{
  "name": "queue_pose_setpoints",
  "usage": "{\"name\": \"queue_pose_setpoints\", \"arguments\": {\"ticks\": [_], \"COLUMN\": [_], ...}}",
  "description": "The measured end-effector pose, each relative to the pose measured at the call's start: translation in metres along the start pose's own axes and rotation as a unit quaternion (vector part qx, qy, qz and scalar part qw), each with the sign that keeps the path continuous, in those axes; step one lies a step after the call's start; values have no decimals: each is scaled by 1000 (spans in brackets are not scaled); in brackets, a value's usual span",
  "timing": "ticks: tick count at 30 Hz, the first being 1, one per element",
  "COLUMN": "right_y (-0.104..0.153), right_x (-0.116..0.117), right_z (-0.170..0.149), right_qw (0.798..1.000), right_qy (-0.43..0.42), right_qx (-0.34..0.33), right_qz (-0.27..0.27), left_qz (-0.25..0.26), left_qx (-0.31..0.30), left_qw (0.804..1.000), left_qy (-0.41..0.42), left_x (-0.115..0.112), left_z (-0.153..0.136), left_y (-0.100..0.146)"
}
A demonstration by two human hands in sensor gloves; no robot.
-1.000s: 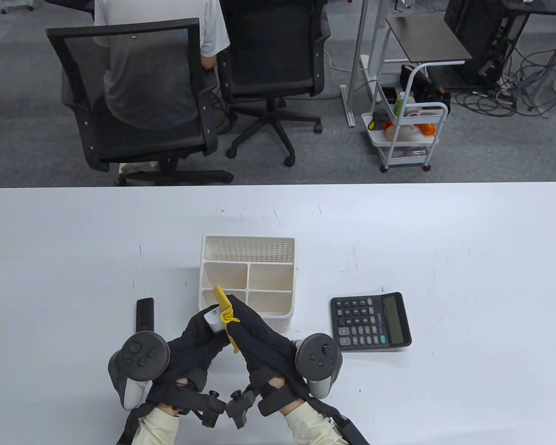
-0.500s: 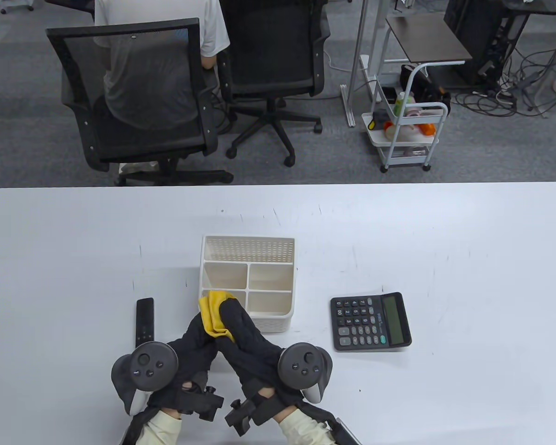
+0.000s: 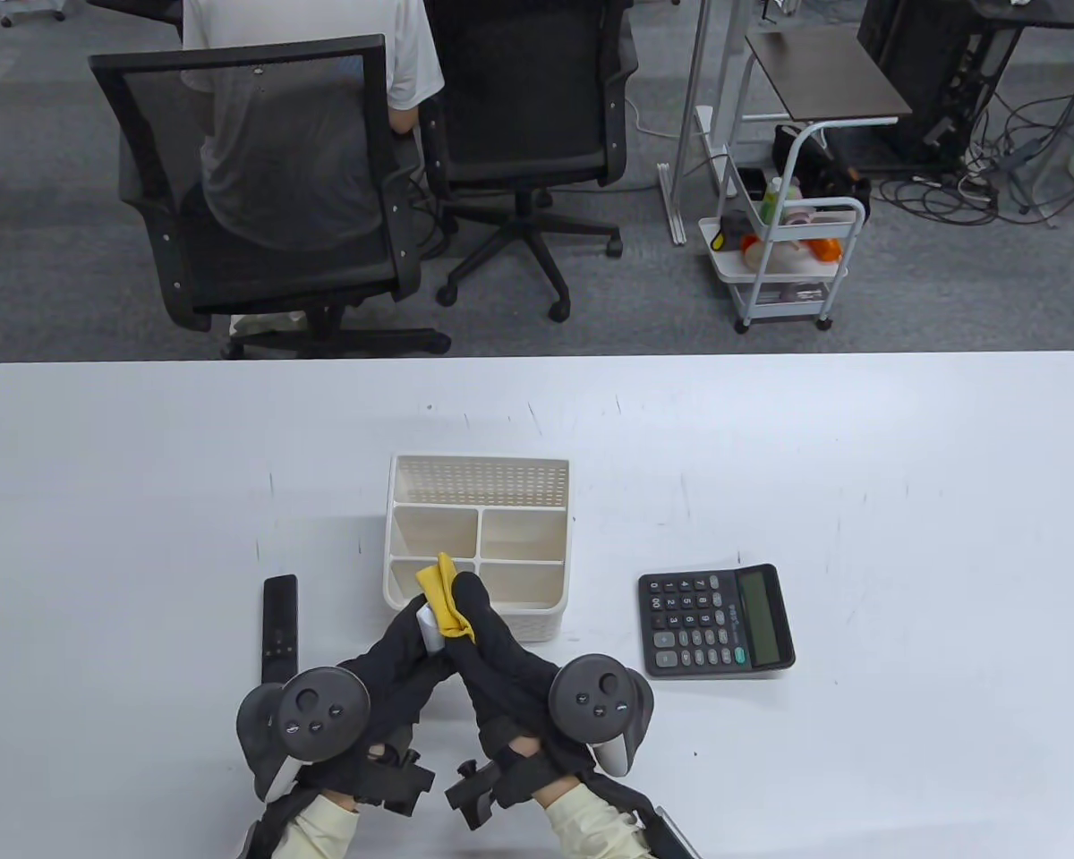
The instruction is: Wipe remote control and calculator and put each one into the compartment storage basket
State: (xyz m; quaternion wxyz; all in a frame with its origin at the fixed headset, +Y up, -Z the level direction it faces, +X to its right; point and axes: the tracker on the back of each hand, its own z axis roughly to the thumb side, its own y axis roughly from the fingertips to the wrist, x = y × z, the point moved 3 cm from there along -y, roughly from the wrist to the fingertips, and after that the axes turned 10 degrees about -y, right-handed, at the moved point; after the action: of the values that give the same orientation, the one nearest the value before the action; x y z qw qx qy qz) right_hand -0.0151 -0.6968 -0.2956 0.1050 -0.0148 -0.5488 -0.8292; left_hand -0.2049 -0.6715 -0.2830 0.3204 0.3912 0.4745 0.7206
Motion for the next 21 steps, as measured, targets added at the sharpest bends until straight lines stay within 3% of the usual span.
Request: {"name": "queue_pose_setpoints", "arguments": {"ticks": [5,12,17,21], "right_y": [6,6,8,9], "right_x": [9,-2,1,5], "right_z": [5,-8,-8,1], "right_qw": [999,998,999,999], "right_qy": [-26,-70,-39,-30], "right_qx": [-27,2,4,-25], "right_qz": [25,-5,7,18], "left_qz": [-22,-14,9,-17], "left_qx": [-18,-48,-15,-8], "left_qw": [999,998,1000,999], "left_qy": [-26,-36,-3,-30], "left_x": [-4,-4,3,-1], "left_z": [1,13,2,-3], "left_y": [2,4,3,3]}}
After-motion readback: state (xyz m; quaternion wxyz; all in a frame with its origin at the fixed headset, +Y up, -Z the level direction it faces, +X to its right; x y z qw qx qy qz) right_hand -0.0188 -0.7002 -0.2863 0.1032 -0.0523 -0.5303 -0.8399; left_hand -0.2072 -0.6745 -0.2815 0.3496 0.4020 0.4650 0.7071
